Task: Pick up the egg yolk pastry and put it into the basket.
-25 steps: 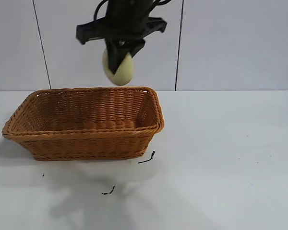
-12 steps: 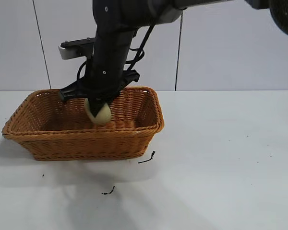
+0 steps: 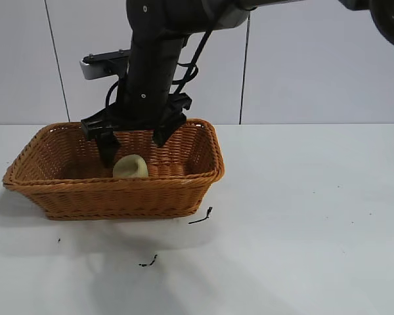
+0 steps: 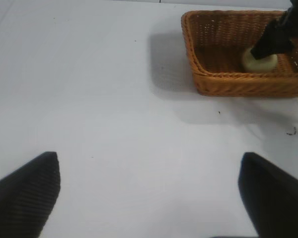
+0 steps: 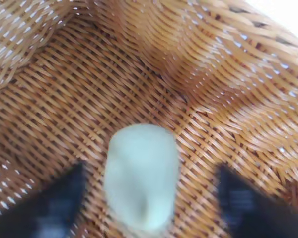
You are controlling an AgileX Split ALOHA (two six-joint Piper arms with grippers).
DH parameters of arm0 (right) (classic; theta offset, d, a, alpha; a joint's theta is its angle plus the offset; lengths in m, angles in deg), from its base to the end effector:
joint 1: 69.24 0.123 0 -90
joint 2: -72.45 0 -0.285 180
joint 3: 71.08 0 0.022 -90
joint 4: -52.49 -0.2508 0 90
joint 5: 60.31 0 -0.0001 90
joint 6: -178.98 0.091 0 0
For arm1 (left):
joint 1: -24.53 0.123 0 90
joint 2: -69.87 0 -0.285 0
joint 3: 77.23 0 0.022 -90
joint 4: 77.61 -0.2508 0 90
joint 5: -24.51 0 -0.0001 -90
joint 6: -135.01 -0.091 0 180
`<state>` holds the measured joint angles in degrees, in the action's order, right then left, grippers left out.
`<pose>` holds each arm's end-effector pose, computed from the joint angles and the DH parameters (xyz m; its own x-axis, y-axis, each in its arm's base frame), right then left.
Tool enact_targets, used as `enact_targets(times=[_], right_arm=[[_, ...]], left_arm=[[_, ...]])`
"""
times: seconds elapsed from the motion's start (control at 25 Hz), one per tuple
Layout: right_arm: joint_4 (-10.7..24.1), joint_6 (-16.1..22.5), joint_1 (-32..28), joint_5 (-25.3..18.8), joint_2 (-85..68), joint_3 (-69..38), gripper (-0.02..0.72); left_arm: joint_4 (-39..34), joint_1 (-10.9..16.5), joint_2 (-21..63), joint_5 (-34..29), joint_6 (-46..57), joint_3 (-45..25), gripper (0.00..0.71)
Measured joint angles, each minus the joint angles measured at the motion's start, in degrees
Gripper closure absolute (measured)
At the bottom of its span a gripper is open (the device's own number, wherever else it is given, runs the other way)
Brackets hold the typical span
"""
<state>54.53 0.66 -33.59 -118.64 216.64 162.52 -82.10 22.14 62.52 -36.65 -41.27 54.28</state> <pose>0.4315 0.3061 0.2312 -0.7018 -0.4903 -0.5167 -0.5624 0.8266 -0.0205 -0.0063 0.0065 0.2773 -0.4517 -0.0082 -0.8921 -0.0317 0.9995 0.0069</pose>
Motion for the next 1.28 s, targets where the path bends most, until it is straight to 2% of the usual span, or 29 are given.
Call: enact_targets(times=[0.28, 0.32, 0.64, 0.72, 0.8, 1.04, 1.28], right_arm=[[0.05, -0.05, -11.53, -6.39, -1.07, 3.53, 0.01], [0.05, -0.05, -15.87, -8.09, -1.07, 3.53, 0.01], [-0.15, -0.05, -31.32, -10.93, -1.07, 3.53, 0.01], [-1.56, -0.05, -33.73, -11.04, -1.07, 3.53, 0.01], [-2.89, -0.05, -35.25, -11.04, -1.07, 3.53, 0.01], [-3.85, -0.06, -35.74, -11.05, -1.57, 2.89, 0.01], [-4.29, -0.9, -35.56, -11.0, -10.07, -8.19, 0.01]], left_arm=[[0.0, 0.0, 0.0, 0.0, 0.0, 0.0, 0.014], [0.0, 0.0, 0.0, 0.0, 0.0, 0.0, 0.014], [0.0, 0.0, 0.0, 0.0, 0.0, 0.0, 0.014], [0.0, 0.0, 0.0, 0.0, 0.0, 0.0, 0.014], [0.0, 0.0, 0.0, 0.0, 0.0, 0.0, 0.014], [0.0, 0.0, 0.0, 0.0, 0.0, 0.0, 0.014], [0.0, 0.0, 0.0, 0.0, 0.0, 0.0, 0.014]])
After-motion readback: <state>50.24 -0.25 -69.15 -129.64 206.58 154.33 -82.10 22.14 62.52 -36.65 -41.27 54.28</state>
